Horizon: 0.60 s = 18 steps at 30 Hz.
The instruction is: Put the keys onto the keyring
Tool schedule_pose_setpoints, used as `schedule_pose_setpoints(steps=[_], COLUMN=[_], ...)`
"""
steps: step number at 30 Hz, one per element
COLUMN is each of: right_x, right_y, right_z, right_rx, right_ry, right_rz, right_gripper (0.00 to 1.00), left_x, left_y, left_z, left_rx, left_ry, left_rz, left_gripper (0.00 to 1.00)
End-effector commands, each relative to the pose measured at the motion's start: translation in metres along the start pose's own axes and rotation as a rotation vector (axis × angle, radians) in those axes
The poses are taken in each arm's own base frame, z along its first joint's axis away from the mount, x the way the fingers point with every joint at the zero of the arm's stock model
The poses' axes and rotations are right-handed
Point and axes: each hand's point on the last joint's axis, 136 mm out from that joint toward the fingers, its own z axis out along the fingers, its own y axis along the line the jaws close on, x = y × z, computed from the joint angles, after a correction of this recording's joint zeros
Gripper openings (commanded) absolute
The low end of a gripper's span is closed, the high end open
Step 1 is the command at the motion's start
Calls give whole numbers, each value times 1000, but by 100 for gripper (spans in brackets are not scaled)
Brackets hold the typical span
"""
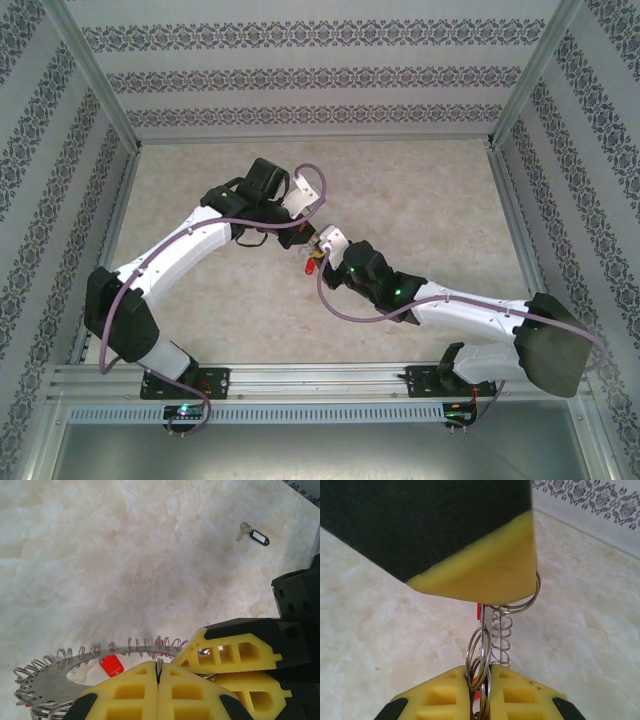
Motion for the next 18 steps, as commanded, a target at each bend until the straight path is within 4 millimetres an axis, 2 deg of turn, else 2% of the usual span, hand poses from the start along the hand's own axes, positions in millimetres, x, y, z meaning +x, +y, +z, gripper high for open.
schedule_pose_setpoints(steps=[1, 7, 11, 15, 18], right_x=[-20, -27, -25, -20, -25], right_y=[-33, -23, -29, -37, -39], right_z=[-9, -5, -2, 3, 4], right_rx=[165, 108, 128, 135, 151], right_ry=[-77, -107, -94, -66, -62], right_rz=[76, 73, 87, 144, 135], right_gripper=[0, 0, 0, 0, 0], left_x=[9, 1, 0, -10, -11], left_y=[5, 6, 20, 21, 17], left_z=[-20, -14, -16, -26, -24], left_rx=[-85, -47, -43, -28, 1], left_ry=[6, -30, -27, -78, -61], left_rz=[26, 30, -44, -73, -110], left_gripper=[0, 0, 0, 0, 0])
